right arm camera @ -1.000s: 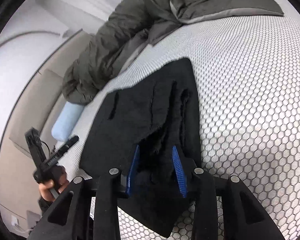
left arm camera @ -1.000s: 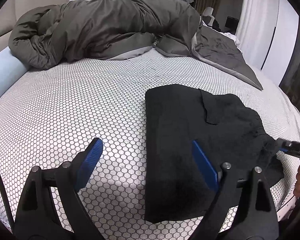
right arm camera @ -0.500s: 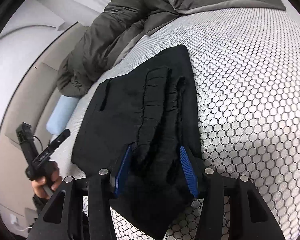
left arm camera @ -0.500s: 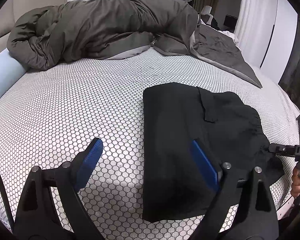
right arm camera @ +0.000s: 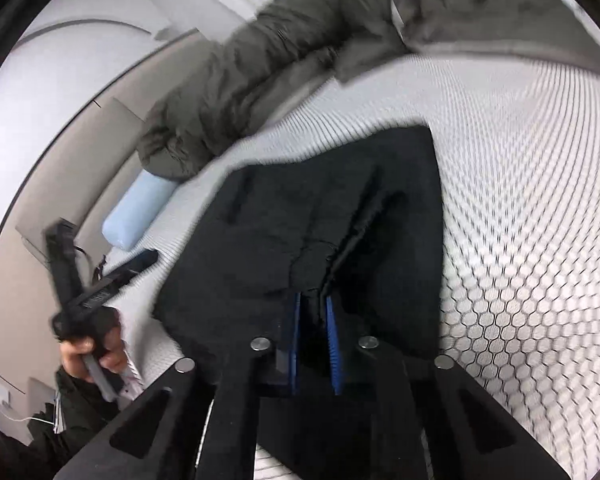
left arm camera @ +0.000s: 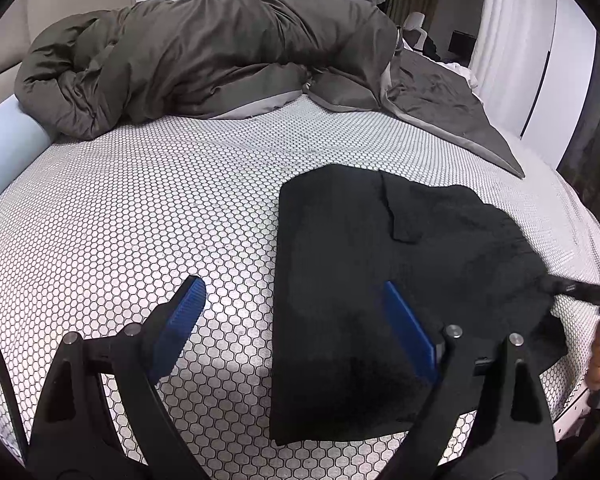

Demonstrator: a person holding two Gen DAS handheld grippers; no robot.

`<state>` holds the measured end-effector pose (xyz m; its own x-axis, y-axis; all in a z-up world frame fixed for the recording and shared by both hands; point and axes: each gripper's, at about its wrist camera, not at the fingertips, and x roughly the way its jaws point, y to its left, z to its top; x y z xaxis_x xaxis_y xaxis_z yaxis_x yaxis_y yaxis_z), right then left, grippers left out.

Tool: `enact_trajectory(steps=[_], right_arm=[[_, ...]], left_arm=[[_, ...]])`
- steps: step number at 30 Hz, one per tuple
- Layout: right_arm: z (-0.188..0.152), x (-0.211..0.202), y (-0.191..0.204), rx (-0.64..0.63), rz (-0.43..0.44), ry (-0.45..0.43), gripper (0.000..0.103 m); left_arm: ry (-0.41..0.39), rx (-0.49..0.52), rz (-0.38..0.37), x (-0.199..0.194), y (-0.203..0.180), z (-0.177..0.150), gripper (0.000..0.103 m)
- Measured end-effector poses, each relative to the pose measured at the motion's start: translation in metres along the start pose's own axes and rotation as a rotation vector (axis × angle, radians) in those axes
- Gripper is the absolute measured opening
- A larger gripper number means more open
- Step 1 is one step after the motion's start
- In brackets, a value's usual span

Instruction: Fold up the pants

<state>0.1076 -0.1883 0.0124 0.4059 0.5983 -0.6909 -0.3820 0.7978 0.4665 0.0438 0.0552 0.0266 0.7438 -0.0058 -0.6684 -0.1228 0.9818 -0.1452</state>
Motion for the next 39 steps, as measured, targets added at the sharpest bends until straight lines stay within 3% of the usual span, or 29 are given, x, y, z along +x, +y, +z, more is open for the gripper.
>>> enact_trajectory(steps=[3,6,9,11,13,16,18,20,22,25,27,30,33,39], right_arm=[[-0.002,-0.035,0.031,-0.039,0.006,-0.07,0.01],[-0.016,-0.058,0.047,-0.066,-0.029,-0.087,0.01],[-0.029,-0.04,0.029,-0.047,-0.126,-0.015,0.012],[-0.036,-0.008,0.007,-0.032,-0.201,0.099,0.017],[-0.038,-0.003,0.002,-0.018,-0.203,0.134,0.02],[-0.029,-0.033,0.036,-0.133,-0.255,-0.024,0.03],[-0.027,-0.04,0.055,-0.185,-0.241,-0.115,0.056],[-0.023,-0.021,0.075,-0.224,-0.216,-0.115,0.065],[-0.025,0.005,0.09,-0.286,-0.188,-0.072,0.065],[-0.03,0.056,0.097,-0.387,-0.255,0.047,0.066],[-0.035,0.082,0.085,-0.428,-0.366,0.126,0.066],[-0.039,0.074,0.083,-0.46,-0.386,0.123,0.066],[-0.047,0.062,0.08,-0.545,-0.52,0.102,0.068],[-0.057,0.047,0.067,-0.531,-0.481,0.057,0.075]], left_arm=[[-0.002,0.001,-0.003,-0.002,0.005,0.0,0.088],[0.002,-0.006,-0.007,-0.004,0.011,-0.001,0.088],[0.022,0.008,-0.011,-0.002,0.011,-0.003,0.09],[0.03,0.03,-0.006,0.0,0.008,-0.005,0.09],[0.026,0.088,-0.019,-0.002,-0.002,-0.007,0.09],[-0.02,0.187,-0.069,-0.011,-0.022,-0.011,0.09],[-0.006,0.261,-0.114,-0.009,-0.039,-0.017,0.09],[0.052,0.329,-0.149,0.001,-0.055,-0.025,0.09],[0.092,0.416,-0.169,0.012,-0.071,-0.034,0.09],[0.1,0.503,-0.159,0.024,-0.079,-0.046,0.097],[0.124,0.496,-0.149,0.031,-0.07,-0.048,0.1],[0.142,0.453,-0.146,0.03,-0.052,-0.048,0.102],[0.182,0.43,-0.158,0.029,-0.037,-0.049,0.103],[0.179,0.369,-0.156,0.023,-0.018,-0.042,0.103]])
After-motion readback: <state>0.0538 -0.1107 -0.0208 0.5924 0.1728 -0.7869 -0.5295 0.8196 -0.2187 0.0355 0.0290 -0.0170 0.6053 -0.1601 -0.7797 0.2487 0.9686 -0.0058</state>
